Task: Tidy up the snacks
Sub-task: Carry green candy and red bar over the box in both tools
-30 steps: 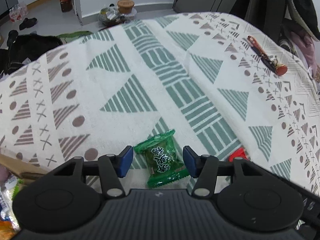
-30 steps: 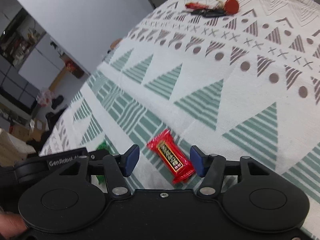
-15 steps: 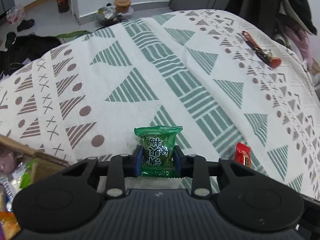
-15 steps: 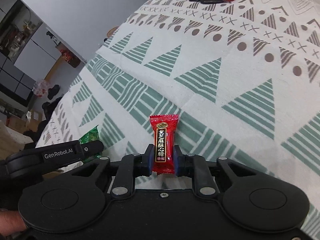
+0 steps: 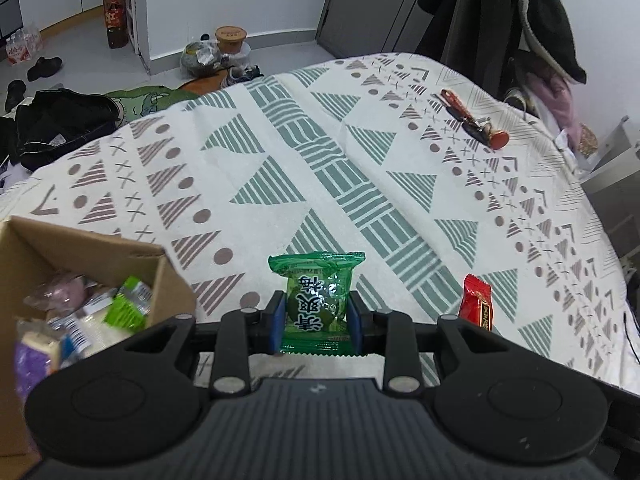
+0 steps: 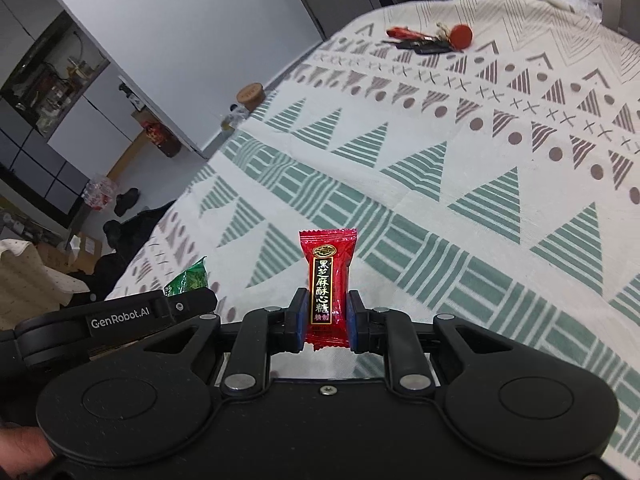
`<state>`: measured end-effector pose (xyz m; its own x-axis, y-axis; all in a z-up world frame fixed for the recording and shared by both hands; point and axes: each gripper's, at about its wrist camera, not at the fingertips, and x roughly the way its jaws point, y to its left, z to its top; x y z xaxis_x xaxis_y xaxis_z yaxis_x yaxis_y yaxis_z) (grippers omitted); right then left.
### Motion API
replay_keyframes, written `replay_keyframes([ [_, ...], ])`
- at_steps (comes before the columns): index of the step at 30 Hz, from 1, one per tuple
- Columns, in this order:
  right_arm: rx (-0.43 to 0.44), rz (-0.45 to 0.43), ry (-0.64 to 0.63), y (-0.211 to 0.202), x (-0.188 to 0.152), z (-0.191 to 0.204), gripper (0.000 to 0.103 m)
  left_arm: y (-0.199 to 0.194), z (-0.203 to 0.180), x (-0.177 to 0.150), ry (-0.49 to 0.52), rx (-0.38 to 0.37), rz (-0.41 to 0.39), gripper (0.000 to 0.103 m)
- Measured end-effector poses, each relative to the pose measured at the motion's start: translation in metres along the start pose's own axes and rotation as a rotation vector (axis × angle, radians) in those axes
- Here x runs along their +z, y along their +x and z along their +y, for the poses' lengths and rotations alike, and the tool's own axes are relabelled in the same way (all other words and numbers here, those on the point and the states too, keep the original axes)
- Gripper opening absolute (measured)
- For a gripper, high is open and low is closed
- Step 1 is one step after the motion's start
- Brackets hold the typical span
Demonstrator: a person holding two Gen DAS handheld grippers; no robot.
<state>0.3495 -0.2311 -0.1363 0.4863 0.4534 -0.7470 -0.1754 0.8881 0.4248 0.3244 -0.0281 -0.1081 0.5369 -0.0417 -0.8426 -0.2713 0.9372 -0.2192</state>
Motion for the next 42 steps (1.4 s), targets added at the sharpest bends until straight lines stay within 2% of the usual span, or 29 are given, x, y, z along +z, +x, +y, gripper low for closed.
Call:
replay_keyframes([
  [11, 0.034, -0.063, 0.012, -0.052, -0.017, 0.026, 0.019, -0.061, 0.014, -0.012, 0.011, -0.041, -0.061, 0.031],
  [19, 0.050, -0.108, -0.006, -0.072, -0.025, 0.047, 0.019, -0.091, 0.032, -0.016, 0.010, -0.043, -0.094, 0.031],
  [28, 0.071, -0.117, -0.029, -0.079, -0.035, 0.068, 0.019, -0.113, 0.053, -0.020, -0.012, -0.043, -0.114, 0.031],
  [42, 0.123, -0.092, -0.069, -0.064, -0.047, 0.113, 0.019, -0.136, 0.109, -0.022, -0.078, 0.014, -0.131, 0.031],
])
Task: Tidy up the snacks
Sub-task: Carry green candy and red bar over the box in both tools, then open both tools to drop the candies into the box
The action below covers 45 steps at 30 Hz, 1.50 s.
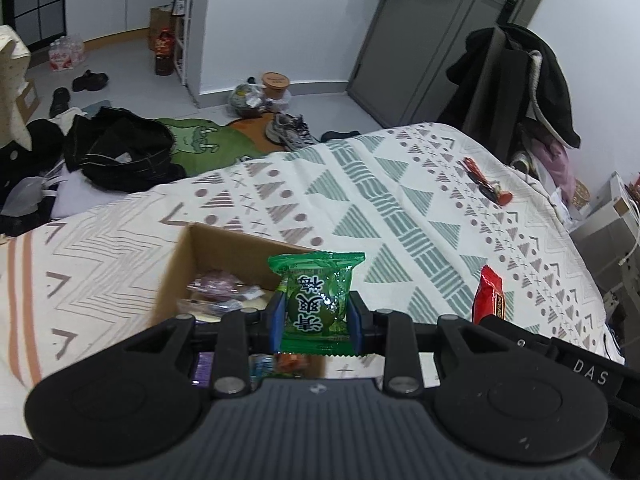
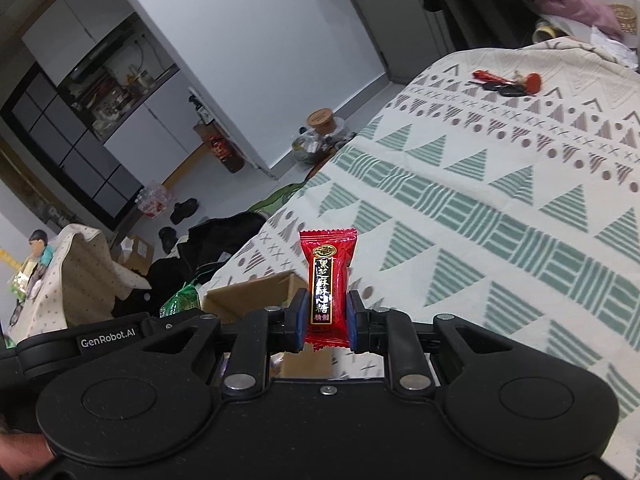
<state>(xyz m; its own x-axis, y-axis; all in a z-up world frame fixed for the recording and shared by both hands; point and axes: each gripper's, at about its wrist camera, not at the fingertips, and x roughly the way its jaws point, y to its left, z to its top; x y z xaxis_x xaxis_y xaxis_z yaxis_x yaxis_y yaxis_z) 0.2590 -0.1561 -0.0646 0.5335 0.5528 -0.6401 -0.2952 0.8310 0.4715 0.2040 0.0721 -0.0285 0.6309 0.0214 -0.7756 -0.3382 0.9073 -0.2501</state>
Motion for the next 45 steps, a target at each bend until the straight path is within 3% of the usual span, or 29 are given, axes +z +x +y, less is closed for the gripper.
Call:
replay_keyframes([
  [10, 0.019, 0.038, -0.035, 0.019, -0.012, 0.031, 0.019, 0.001, 0.041, 0.003, -0.051, 0.037, 0.009, 0.031],
  [17, 0.023, 0.062, -0.058, 0.033, -0.016, 0.050, 0.019, 0.004, 0.062, 0.006, -0.094, 0.017, 0.009, 0.031],
  [20, 0.022, 0.068, -0.063, 0.039, -0.016, 0.057, 0.019, 0.004, 0.070, 0.009, -0.130, 0.006, -0.021, 0.035],
  [25, 0.019, 0.085, -0.071, 0.049, -0.016, 0.068, 0.019, 0.010, 0.081, 0.018, -0.149, 0.032, -0.007, 0.039],
  [30, 0.027, 0.110, -0.084, 0.059, -0.018, 0.081, 0.020, 0.013, 0.090, 0.022, -0.138, 0.061, 0.007, 0.052],
  [32, 0.029, 0.131, -0.091, 0.063, -0.019, 0.087, 0.025, 0.014, 0.093, 0.023, -0.131, 0.072, 0.015, 0.054],
  [36, 0.019, 0.137, -0.104, 0.066, -0.022, 0.092, 0.044, 0.014, 0.099, 0.022, -0.134, 0.095, 0.025, 0.071],
  [43, -0.028, 0.123, -0.096, 0.059, -0.022, 0.089, 0.066, 0.012, 0.100, 0.020, -0.126, 0.110, 0.036, 0.076],
  [45, -0.044, 0.115, -0.097, 0.056, -0.021, 0.088, 0.068, 0.011, 0.098, 0.020, -0.125, 0.104, 0.036, 0.078],
])
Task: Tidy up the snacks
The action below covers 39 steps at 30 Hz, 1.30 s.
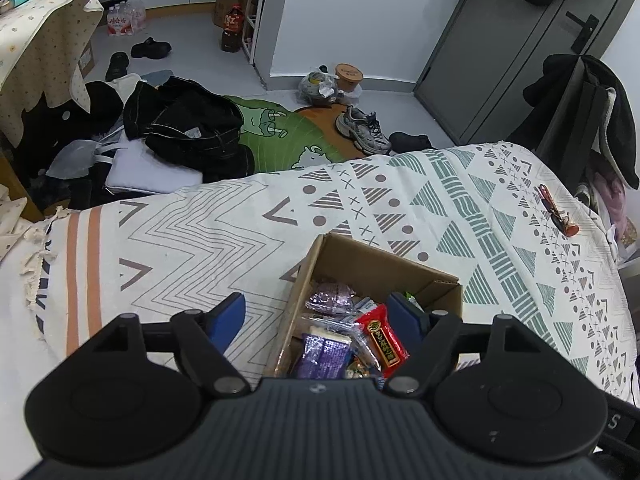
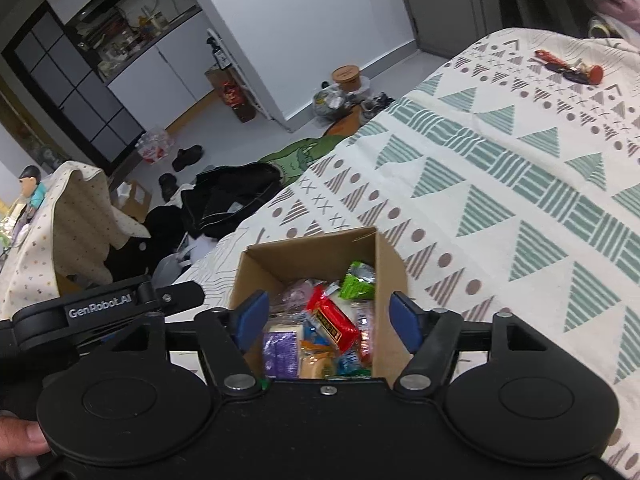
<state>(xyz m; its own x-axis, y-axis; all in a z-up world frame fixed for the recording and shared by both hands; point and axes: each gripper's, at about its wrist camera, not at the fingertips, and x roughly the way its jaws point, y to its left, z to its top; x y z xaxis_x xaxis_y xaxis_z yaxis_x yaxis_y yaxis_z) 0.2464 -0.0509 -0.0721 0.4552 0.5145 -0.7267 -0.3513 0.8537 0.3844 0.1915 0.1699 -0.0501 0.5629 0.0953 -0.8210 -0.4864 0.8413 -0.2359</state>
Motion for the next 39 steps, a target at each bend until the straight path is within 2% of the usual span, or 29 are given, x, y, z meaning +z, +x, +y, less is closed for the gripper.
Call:
replay_keyframes([
  [3, -0.019, -0.013, 0.004, -0.008, 0.000, -0.004, 0.073, -0.004, -0.003, -0.002, 0.011, -0.005, -0.004, 0.084],
  [13, -0.054, -0.060, 0.013, -0.038, -0.005, -0.016, 0.103, -0.020, -0.017, -0.012, 0.055, -0.019, 0.016, 0.086],
  [14, -0.058, -0.067, 0.011, -0.041, -0.005, -0.017, 0.103, -0.023, -0.018, -0.013, 0.057, -0.020, 0.013, 0.086],
  [17, -0.072, -0.073, 0.003, -0.050, -0.007, -0.017, 0.103, -0.033, -0.022, -0.017, 0.069, -0.030, -0.003, 0.097],
  [22, -0.129, -0.097, -0.026, -0.065, -0.016, -0.016, 0.103, -0.050, -0.028, -0.024, 0.102, -0.038, -0.015, 0.103],
  [28, -0.107, -0.129, -0.020, -0.090, -0.027, -0.021, 0.103, -0.072, -0.032, -0.036, 0.129, -0.046, -0.039, 0.103],
  [36, -0.121, -0.188, -0.061, -0.125, -0.041, -0.017, 0.103, -0.102, -0.031, -0.052, 0.150, -0.083, -0.077, 0.103],
  [39, -0.085, -0.180, -0.069, -0.137, -0.046, -0.015, 0.103, -0.114, -0.030, -0.057, 0.159, -0.090, -0.090, 0.103],
])
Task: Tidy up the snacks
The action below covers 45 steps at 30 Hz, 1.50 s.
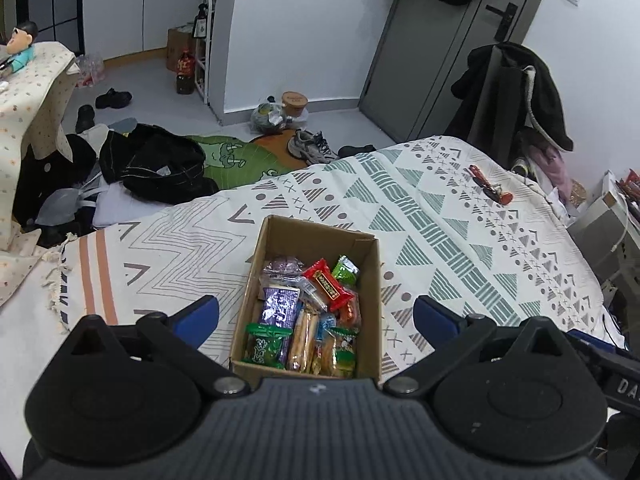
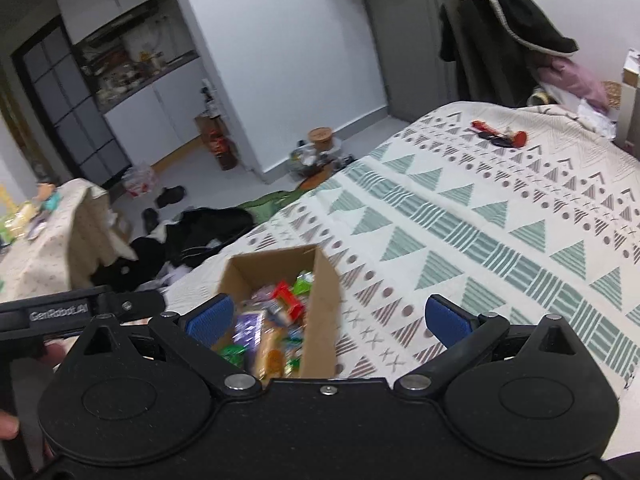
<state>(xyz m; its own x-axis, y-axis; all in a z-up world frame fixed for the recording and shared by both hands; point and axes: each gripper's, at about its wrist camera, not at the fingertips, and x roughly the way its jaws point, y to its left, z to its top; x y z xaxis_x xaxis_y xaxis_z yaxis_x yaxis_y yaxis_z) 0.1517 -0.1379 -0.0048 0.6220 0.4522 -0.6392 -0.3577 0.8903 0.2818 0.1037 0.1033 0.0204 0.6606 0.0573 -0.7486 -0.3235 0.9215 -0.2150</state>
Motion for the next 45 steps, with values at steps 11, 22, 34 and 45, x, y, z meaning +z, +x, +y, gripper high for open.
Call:
replay_keyframes([
  [11, 0.003, -0.049, -0.032, -0.045, -0.022, 0.002, 0.103, -0.042, -0.010, -0.022, 0.070, -0.031, -0.065, 0.103],
  [22, 0.023, -0.093, -0.015, -0.077, -0.046, 0.000, 0.103, -0.076, -0.006, -0.047, 0.117, -0.035, -0.115, 0.103],
  [34, 0.025, -0.137, -0.058, -0.105, -0.068, 0.009, 0.103, -0.104, 0.006, -0.074, 0.135, -0.033, -0.155, 0.103],
  [45, 0.038, -0.178, -0.094, -0.129, -0.080, 0.020, 0.103, -0.132, 0.015, -0.084, 0.137, -0.037, -0.202, 0.103],
])
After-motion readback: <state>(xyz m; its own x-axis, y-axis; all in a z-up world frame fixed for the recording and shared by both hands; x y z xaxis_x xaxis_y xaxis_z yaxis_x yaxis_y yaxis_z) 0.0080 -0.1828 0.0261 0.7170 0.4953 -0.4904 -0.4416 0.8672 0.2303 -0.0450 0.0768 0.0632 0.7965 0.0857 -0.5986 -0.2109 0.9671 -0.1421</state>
